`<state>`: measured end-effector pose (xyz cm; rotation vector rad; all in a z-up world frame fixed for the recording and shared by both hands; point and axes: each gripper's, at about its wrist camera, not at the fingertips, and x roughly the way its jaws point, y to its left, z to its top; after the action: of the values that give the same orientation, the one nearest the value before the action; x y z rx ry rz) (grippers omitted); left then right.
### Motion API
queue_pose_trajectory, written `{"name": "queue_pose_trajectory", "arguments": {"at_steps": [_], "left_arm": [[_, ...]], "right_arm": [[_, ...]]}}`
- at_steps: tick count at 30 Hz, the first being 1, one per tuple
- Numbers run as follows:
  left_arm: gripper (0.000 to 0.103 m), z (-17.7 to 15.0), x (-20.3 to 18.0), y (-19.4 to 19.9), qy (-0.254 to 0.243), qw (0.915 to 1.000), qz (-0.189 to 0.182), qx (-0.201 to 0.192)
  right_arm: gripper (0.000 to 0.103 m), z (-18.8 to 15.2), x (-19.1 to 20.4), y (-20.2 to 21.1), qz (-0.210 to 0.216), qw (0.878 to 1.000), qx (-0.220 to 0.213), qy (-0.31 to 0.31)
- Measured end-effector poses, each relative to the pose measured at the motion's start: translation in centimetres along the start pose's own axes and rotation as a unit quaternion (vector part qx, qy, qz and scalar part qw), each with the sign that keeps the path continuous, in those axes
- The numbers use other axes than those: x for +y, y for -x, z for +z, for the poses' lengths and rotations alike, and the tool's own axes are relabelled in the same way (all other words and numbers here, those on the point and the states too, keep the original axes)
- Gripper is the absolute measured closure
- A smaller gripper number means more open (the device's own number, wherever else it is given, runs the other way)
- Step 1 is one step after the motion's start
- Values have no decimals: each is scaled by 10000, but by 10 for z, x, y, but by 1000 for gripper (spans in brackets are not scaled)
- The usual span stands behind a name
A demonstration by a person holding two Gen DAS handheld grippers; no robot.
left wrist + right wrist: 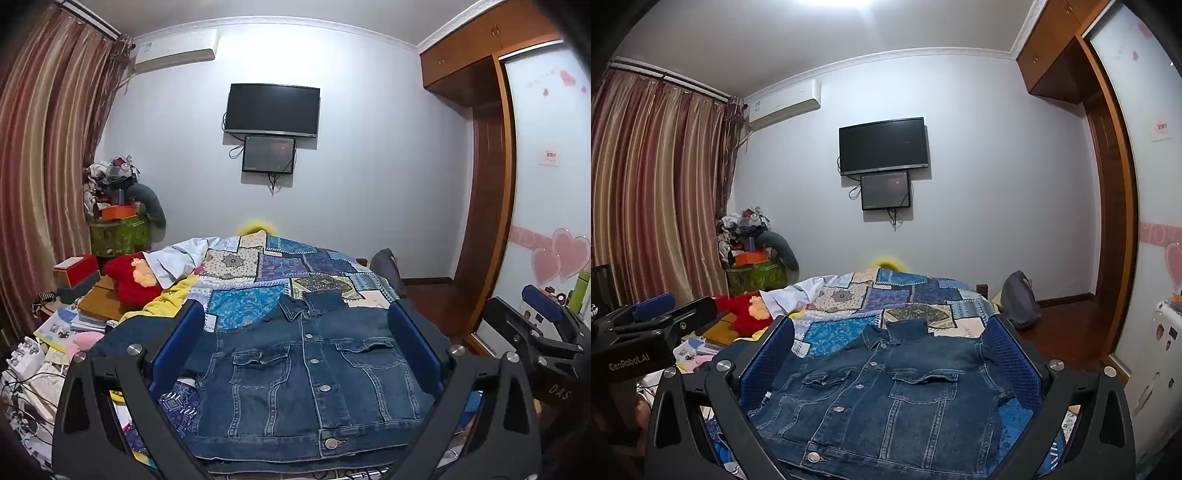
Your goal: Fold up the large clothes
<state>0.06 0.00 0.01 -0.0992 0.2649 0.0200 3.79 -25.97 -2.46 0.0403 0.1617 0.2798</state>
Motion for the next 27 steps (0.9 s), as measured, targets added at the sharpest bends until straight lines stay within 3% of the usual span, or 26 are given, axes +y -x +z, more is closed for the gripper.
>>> {"name": "queue_pose_trajectory", "arguments": {"at_steps": [27], "left_arm": [[3,-1,-4,-3,-220,9997,-100,-99]], "right_arm": [[0,0,-2,-1,-24,10000,42,-72]]}}
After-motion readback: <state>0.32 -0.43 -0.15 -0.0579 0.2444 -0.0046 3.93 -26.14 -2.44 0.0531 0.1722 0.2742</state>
